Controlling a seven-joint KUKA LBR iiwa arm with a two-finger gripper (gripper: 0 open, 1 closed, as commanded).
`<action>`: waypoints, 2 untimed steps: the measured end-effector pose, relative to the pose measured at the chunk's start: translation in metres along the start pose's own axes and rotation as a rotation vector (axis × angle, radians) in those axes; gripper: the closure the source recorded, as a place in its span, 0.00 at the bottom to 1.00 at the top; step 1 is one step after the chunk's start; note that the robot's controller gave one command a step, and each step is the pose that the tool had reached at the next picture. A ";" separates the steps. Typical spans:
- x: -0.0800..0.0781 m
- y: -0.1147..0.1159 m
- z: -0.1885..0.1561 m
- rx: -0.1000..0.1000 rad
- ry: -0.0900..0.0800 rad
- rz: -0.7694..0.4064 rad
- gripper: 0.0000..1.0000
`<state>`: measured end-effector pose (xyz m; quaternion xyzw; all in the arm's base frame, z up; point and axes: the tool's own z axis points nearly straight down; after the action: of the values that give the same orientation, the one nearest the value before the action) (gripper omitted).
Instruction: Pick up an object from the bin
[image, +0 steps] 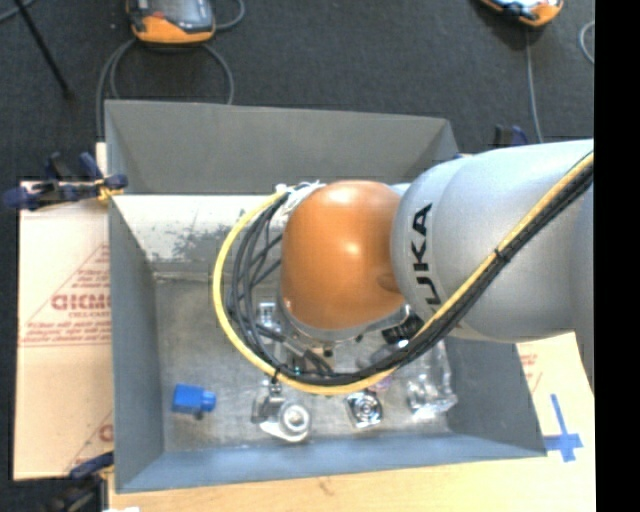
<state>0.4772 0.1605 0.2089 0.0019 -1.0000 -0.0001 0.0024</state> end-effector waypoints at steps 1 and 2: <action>-0.027 -0.061 0.087 0.003 -0.001 0.058 0.00; -0.017 -0.152 0.133 -0.007 -0.015 -0.188 0.00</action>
Offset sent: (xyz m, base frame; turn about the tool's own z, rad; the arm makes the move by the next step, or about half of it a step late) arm 0.0268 -0.0567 -0.0826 0.0533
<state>0.4940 0.0087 0.0760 0.0955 -0.9954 -0.0037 -0.0049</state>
